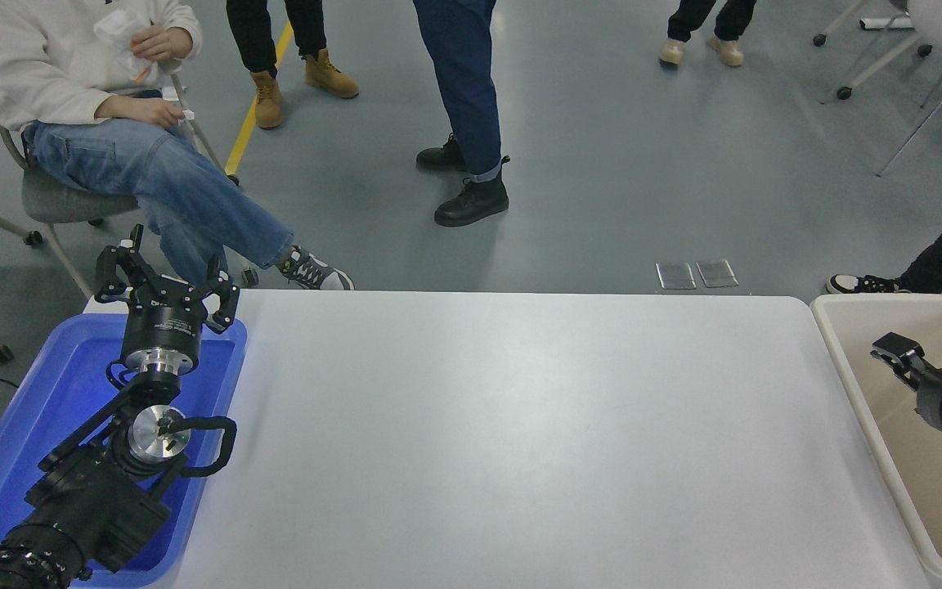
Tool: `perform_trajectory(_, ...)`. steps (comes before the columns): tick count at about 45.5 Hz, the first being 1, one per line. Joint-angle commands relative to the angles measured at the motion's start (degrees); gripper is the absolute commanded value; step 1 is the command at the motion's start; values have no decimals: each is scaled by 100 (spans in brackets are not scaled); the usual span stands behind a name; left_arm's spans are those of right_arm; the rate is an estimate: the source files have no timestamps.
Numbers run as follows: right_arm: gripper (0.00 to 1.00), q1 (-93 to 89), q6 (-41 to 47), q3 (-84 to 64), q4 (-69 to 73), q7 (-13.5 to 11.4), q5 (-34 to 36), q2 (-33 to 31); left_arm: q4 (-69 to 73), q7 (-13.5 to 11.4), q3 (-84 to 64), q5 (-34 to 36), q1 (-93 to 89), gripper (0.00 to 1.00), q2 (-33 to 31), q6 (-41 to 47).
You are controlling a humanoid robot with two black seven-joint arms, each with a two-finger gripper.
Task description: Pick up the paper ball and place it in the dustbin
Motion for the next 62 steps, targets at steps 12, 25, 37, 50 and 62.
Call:
perform_trajectory(12,100,48,-2,1653,1571,31,3616,297,1,-9,-5,0,0,99,0,0)
perform_trajectory(25,100,48,33,2348,1747,277,4769,1158,1,-9,-5,0,0,99,0,0)
perform_trajectory(37,100,-136,270,2902,1712,637,4980,1861,1,-9,-5,0,0,99,0,0)
perform_trajectory(50,100,-628,1069,2902,1457,787,5340,2328,9,-9,-5,0,-9,99,0,0)
perform_trajectory(62,100,-813,1702,2928,807,725,5446,2152,1,-9,-5,0,-9,99,0,0)
